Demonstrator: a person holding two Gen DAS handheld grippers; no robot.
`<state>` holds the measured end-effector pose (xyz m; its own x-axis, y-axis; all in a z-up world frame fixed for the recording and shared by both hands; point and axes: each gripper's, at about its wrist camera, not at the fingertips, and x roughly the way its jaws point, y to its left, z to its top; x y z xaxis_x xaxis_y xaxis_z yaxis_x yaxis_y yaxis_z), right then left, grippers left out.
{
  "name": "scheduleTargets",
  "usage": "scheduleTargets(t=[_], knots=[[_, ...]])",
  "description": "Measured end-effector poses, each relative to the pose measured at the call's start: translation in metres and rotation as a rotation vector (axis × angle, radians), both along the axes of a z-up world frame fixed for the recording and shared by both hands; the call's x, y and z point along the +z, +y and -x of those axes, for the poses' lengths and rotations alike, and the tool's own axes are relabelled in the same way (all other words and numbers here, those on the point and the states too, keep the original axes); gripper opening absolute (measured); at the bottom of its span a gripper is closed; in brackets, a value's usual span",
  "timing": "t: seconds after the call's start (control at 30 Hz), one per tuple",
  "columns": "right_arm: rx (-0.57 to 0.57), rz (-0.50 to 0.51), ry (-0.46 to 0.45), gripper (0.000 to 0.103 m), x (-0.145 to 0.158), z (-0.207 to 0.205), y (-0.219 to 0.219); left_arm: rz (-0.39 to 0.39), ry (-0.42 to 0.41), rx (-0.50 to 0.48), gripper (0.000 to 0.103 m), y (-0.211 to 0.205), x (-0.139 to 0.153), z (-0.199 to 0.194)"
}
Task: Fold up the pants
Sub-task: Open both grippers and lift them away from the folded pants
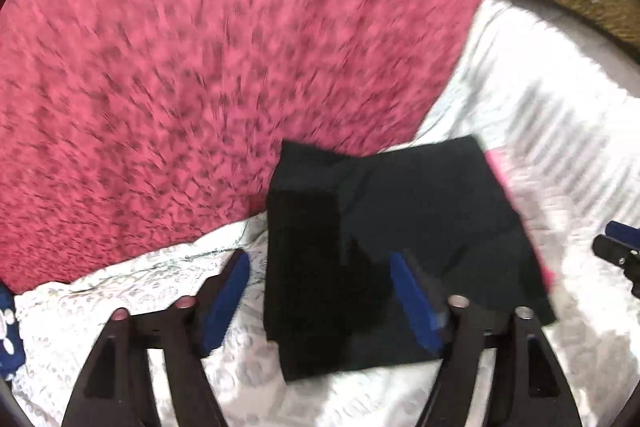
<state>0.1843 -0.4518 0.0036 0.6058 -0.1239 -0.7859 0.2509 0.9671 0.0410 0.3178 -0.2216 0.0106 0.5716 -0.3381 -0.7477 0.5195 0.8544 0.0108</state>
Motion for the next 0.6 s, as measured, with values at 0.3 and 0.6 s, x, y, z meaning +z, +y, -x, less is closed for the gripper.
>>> scheduleTargets(t=[0.3,0.6], knots=[[-0.055,0.075,-0.152,0.064,0.060,0.069,0.053,-0.006,-0.099,-0.012,0.085,0.016,0.064,0.103],[-0.068,0.071,-0.179,0.067,0.077,0.121,0.087,-0.039,-0.133,-0.024,0.085,0.026,0.082,0.165]])
